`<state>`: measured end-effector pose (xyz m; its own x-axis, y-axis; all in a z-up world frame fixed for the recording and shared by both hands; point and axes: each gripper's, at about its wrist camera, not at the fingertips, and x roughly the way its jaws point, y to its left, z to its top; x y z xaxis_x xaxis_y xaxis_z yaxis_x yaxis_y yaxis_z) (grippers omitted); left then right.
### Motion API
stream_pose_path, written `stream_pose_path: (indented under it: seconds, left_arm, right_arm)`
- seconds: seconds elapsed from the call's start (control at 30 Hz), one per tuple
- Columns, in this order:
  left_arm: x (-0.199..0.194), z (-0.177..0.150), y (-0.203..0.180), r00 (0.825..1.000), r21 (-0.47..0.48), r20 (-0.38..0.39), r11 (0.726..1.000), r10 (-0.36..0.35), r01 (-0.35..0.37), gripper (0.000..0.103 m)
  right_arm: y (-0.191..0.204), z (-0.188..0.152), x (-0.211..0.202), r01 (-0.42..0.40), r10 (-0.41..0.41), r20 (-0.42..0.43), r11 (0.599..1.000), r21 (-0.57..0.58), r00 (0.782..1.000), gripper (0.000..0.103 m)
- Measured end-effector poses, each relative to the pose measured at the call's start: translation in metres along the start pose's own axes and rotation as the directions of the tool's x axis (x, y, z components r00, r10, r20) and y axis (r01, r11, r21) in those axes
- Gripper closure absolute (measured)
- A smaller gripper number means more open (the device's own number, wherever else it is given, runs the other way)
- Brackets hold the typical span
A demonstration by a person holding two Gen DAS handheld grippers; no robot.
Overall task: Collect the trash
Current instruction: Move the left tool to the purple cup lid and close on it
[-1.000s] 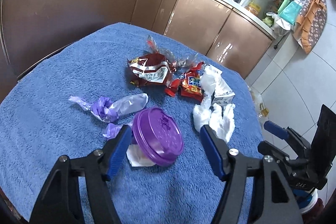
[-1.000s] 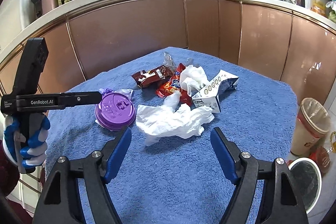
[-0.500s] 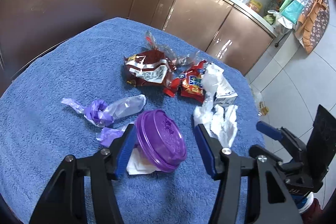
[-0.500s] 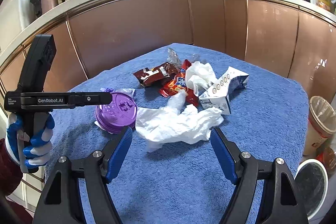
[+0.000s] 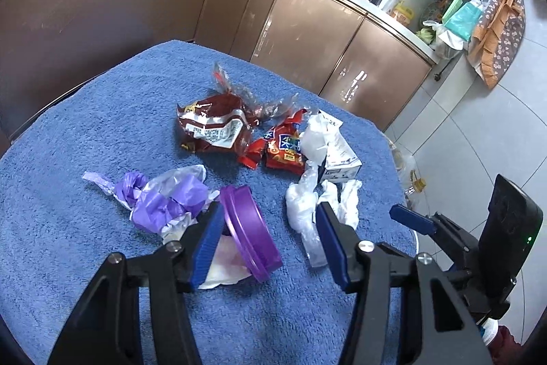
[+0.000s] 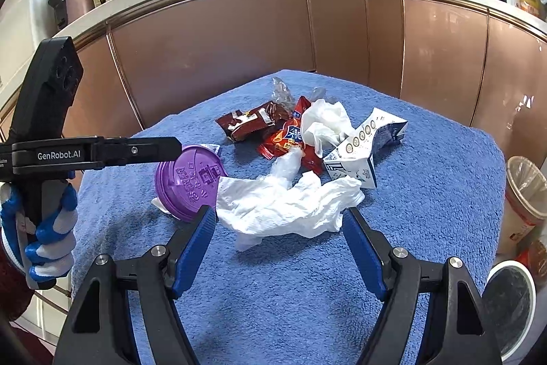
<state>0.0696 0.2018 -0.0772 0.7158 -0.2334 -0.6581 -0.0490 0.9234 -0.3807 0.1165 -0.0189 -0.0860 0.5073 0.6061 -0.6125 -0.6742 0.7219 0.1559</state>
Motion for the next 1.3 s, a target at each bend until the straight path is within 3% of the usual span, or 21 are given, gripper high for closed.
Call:
stream_pose_path:
  seconds: [0.27,0.67,1.07,1.3]
  left_arm:
    - [-0.008,-0.007,0.016,0.999,-0.08,-0.005,0.996,-0.037,0.037,0.05]
    - [-0.017,-0.041,0.022,0.997,-0.097,-0.073,0.995,-0.015,0.008,0.05]
    - [-0.01,-0.043,0.046,0.997,-0.146,-0.082,0.989,0.012,-0.024,0.05]
    - [0.001,-0.029,0.042,0.995,-0.098,-0.099,0.995,-0.005,-0.005,0.05]
  right_arm:
    - [-0.003,-0.001,-0.001,0.002,-0.002,0.001,1.0,0.002,1.0,0.026]
    - [-0.003,-0.002,-0.004,0.001,-0.001,0.006,1.0,0.004,1.0,0.026]
    - [0.003,0.0,-0.009,0.009,-0.009,0.007,1.0,-0.008,1.0,0.026]
    - [0.004,0.0,-0.005,0.008,-0.008,-0.003,1.0,-0.011,1.0,0.026]
